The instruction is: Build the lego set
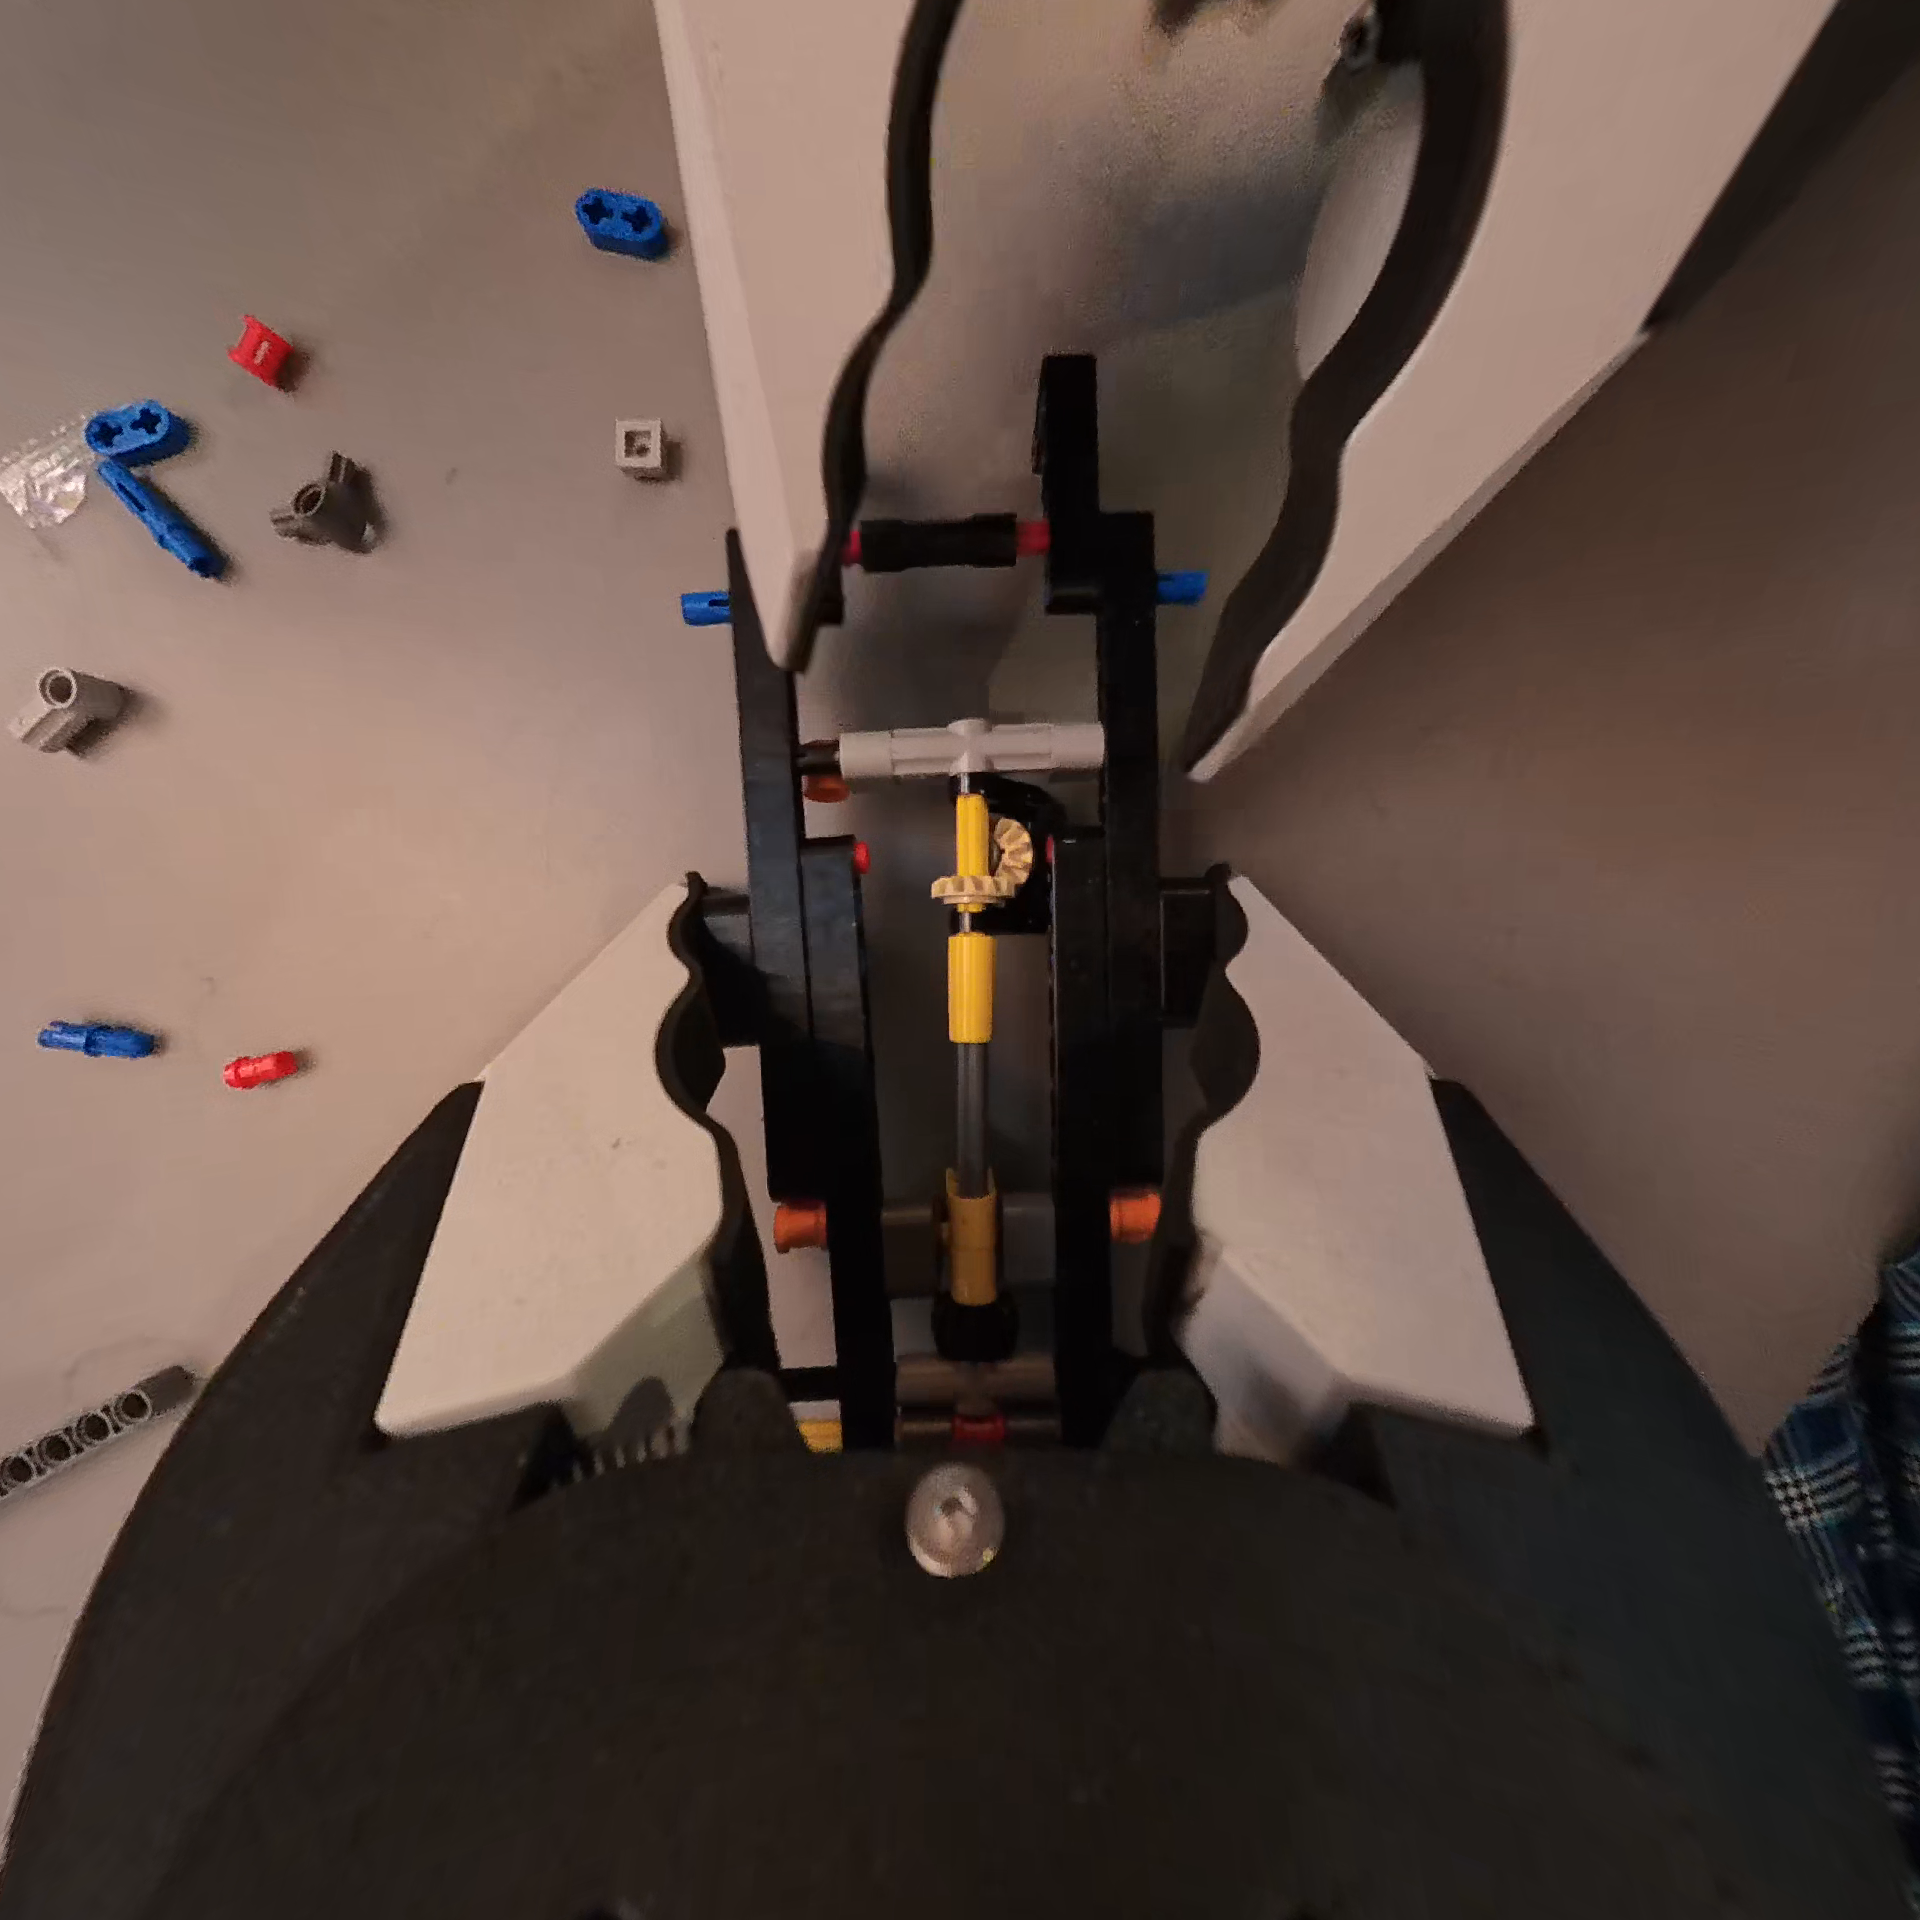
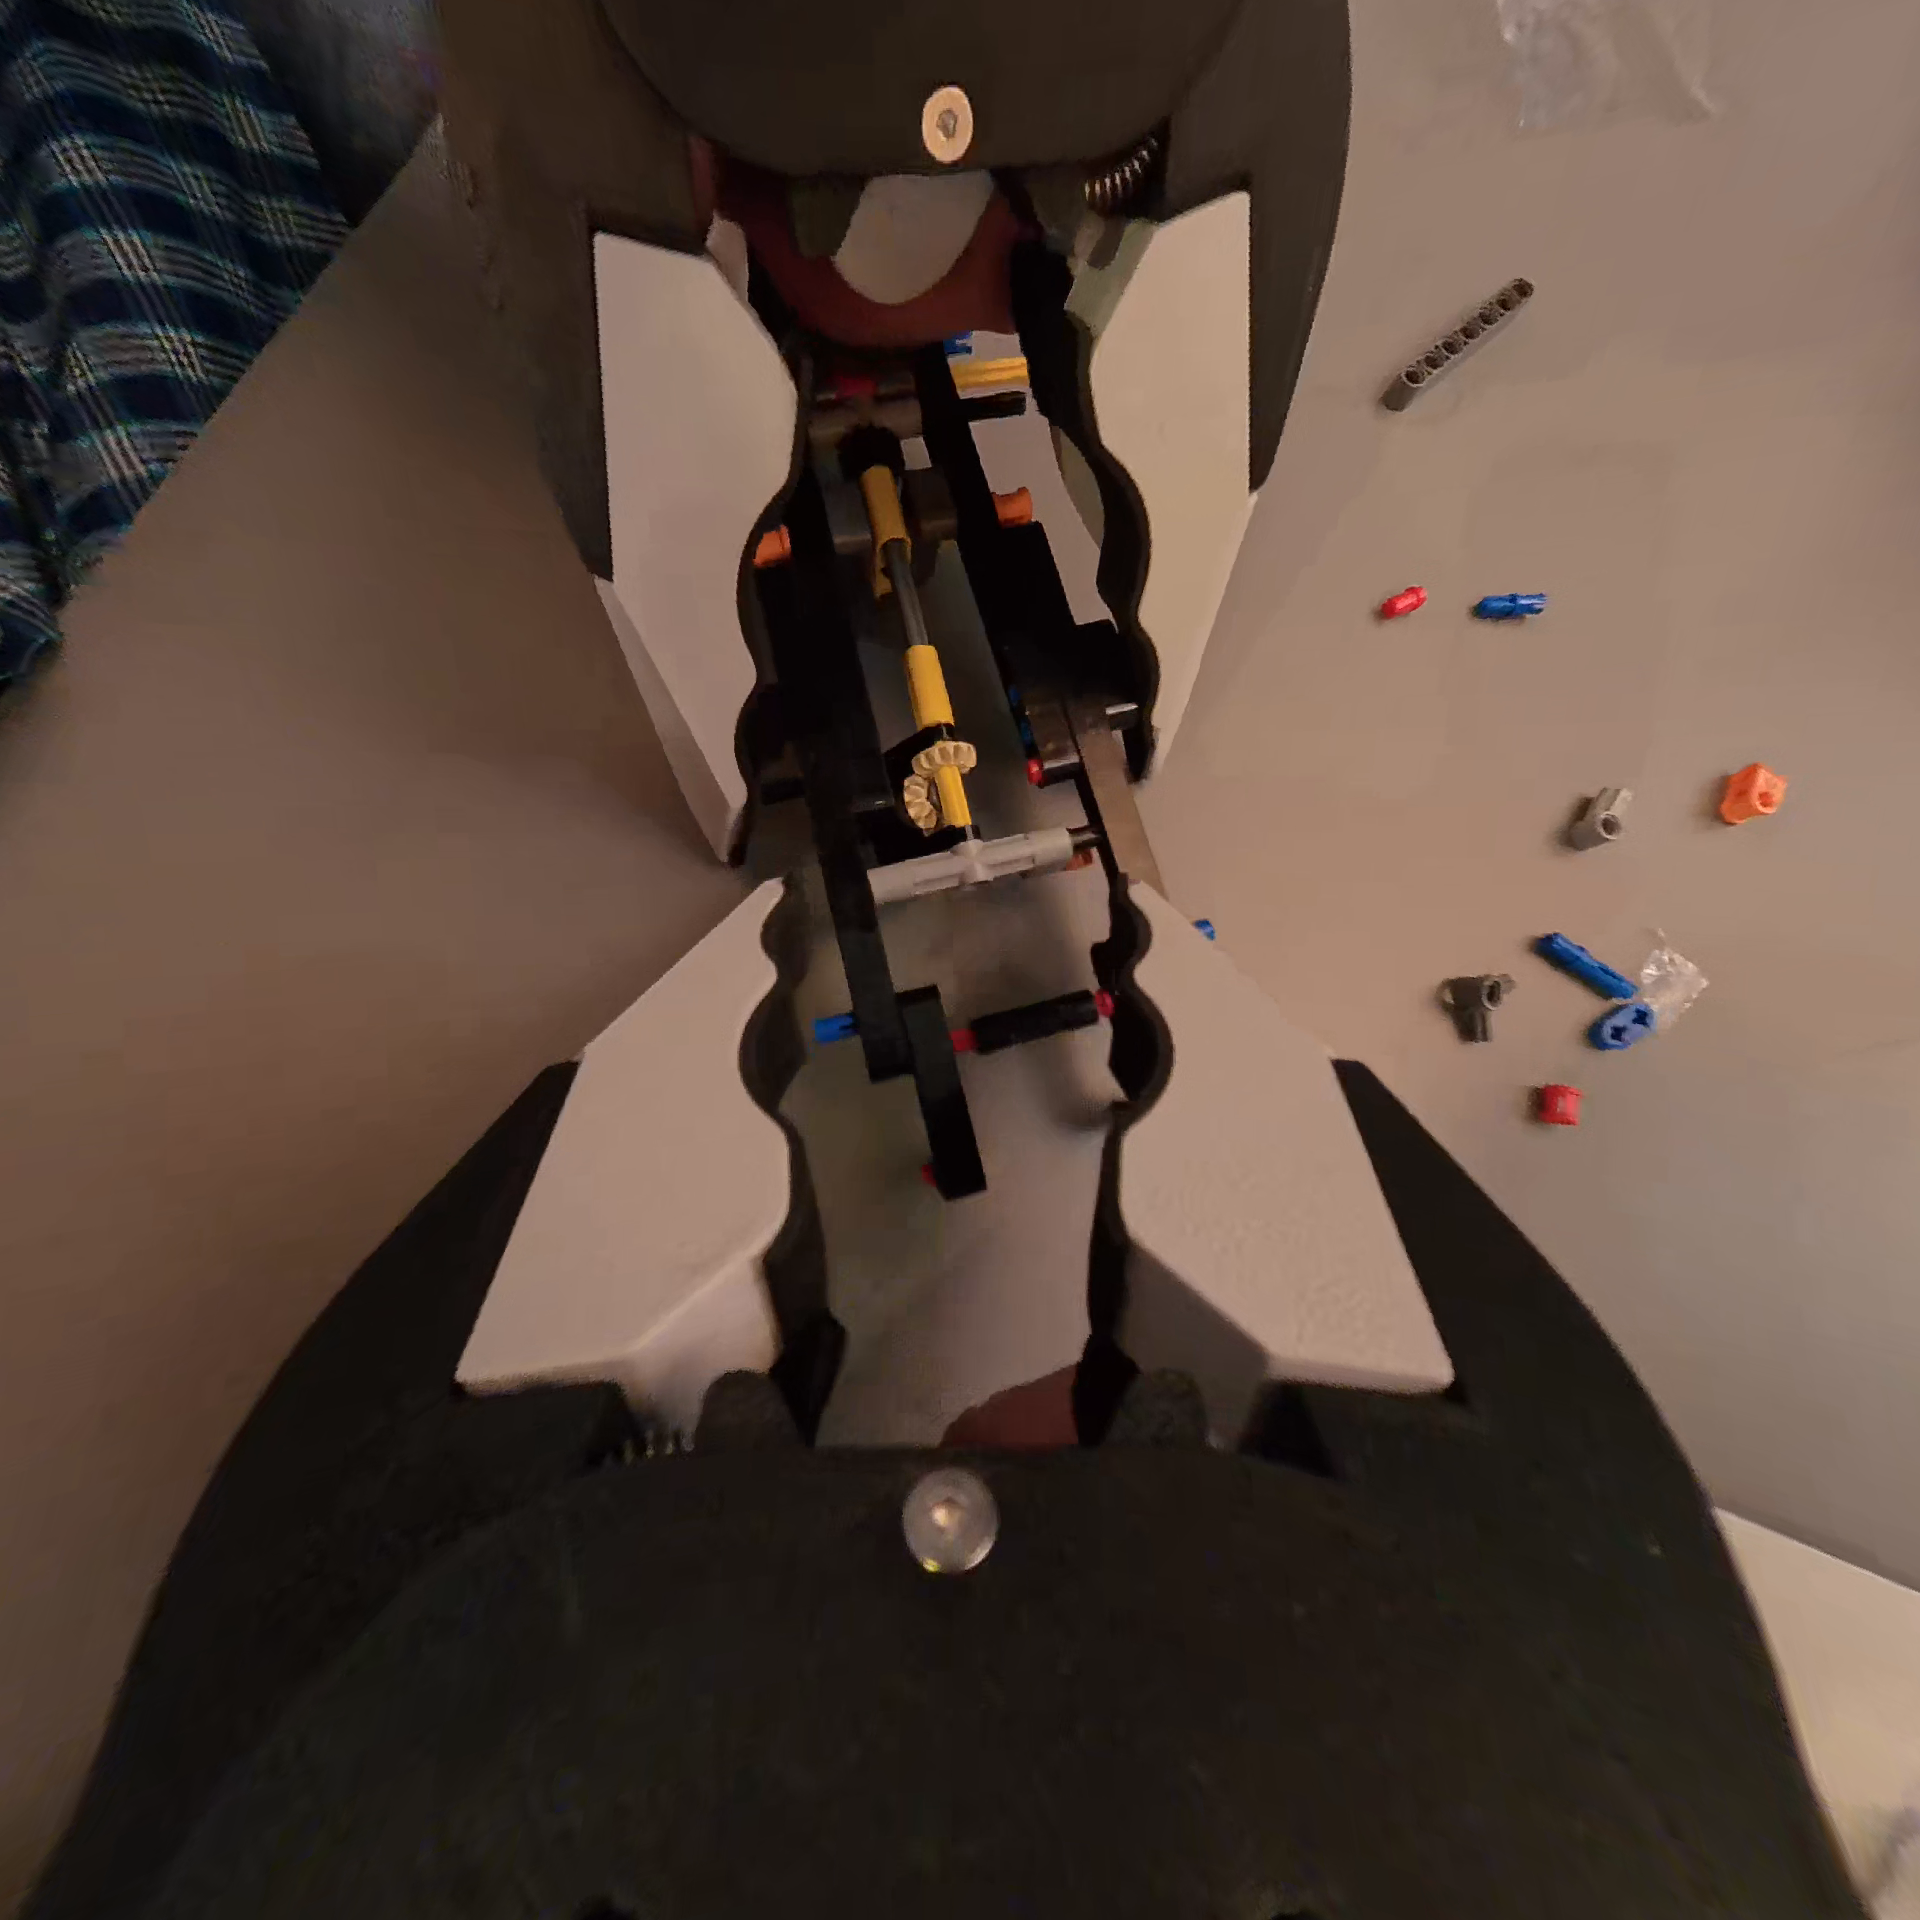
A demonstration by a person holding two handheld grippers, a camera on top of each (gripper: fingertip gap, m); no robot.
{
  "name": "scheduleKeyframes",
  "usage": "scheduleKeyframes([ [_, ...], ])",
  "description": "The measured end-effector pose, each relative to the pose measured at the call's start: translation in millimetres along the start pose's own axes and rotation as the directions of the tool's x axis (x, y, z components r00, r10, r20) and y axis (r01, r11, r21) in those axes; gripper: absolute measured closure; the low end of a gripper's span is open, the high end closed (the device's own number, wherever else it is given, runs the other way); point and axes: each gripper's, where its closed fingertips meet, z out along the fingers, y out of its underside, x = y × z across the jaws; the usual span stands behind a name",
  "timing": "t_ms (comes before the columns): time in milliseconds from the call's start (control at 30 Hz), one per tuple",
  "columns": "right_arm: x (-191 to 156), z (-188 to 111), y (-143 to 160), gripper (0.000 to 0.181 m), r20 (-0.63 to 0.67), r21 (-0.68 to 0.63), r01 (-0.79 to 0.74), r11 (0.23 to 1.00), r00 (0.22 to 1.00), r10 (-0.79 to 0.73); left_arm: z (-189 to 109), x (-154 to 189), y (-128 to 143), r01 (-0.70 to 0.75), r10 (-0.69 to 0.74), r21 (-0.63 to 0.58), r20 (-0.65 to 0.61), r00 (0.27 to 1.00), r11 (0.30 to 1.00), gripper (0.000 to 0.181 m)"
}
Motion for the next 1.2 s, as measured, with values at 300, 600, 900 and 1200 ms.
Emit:
scheduleKeyframes([
  [300,4,15,11,0.111,0.039,-0.049,0.075,0.996,0.997,-0.073,1,3,-1,-0.055,0.054,-0.033,-0.032,0.998,0.998,0.09],
  [600,2,16,11,0.112,0.101,-0.021,0.064,0.998,0.993,-0.061,0,3,-1,-0.084,0.082,-0.053,-0.039,0.996,0.995,0.091],
  [900,1,17,10,0.114,0.1,-0.006,0.077,0.997,0.992,-0.076,-1,3,0,-0.108,0.105,-0.048,-0.051,0.993,0.993,0.095],
  [1200,0,16,9,0.12,0.098,0.014,0.046,0.999,0.994,-0.047,-1,4,0,-0.108,0.105,-0.053,-0.058,0.993,0.993,0.098],
])
